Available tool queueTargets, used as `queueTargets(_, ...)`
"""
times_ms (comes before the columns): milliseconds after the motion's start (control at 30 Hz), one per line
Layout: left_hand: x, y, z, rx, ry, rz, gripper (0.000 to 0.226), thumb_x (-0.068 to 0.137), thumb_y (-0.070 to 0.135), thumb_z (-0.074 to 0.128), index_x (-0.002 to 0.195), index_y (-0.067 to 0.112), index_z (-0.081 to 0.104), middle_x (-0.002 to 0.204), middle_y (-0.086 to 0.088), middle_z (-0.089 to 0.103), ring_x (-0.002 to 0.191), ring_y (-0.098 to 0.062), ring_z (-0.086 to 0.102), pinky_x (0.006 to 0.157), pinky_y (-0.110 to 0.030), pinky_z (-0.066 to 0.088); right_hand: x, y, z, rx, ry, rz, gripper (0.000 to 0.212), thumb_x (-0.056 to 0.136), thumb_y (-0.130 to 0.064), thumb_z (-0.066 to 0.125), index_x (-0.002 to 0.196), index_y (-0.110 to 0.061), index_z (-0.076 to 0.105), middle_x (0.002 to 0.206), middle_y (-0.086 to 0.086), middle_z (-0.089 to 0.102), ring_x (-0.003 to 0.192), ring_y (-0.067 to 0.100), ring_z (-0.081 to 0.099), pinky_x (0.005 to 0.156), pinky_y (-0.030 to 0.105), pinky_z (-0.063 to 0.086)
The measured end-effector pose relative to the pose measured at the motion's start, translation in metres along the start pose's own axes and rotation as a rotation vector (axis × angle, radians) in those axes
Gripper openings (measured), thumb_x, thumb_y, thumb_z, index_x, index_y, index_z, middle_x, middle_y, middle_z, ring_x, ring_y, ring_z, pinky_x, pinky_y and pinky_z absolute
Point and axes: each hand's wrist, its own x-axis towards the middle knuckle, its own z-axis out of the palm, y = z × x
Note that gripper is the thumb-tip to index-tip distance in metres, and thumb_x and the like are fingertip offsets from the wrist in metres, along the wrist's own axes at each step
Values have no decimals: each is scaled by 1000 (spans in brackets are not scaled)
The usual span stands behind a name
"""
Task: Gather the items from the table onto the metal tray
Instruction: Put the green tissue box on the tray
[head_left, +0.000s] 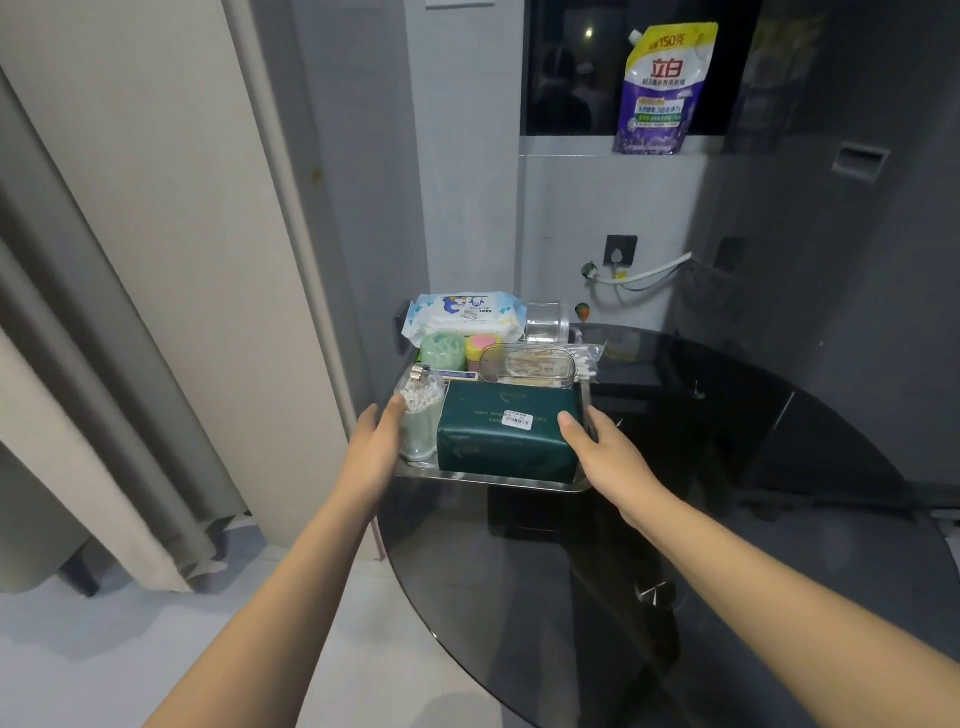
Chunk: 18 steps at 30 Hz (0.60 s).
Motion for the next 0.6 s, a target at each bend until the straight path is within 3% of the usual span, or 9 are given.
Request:
queueTargets(167, 25, -14, 0, 5, -15, -9, 93, 66, 83, 34, 135, 21, 46, 144, -4, 49, 132, -26, 46, 111, -51, 34, 9, 0, -1, -9, -1, -27, 94, 67, -77, 40, 145, -27, 29, 146, -3, 45, 131, 19, 45, 108, 45, 39)
queueTargets(300, 12, 0, 1, 8, 12, 8, 93, 66, 76, 32, 134, 14, 46, 142, -7, 50, 131, -28, 46, 111, -49, 35, 13, 5, -1, -17, -12, -32, 107, 57, -84, 36, 147, -27, 27, 149, -3, 41, 134, 19, 43, 109, 45, 37)
queueTargets(467, -2, 11, 3, -12, 28, 29, 84, 75, 66, 33, 138, 12, 42, 145, -8, 45, 132, -28, 44, 112, -49, 33, 8, 0, 0, -14, -20, -17, 89, 72, -76, 40, 146, -28, 27, 147, -4, 43, 133, 19, 43, 109, 45, 37)
queueTargets(600, -4, 24, 3, -23, 95, 45, 87, 72, 67, 36, 134, 5, 41, 142, -20, 47, 129, -41, 44, 107, -59, 36, 4, -7, -4, -38, 11, -4, 72, 89, -58, 41, 148, -22, 24, 150, 1, 39, 135, 23, 41, 110, 42, 36)
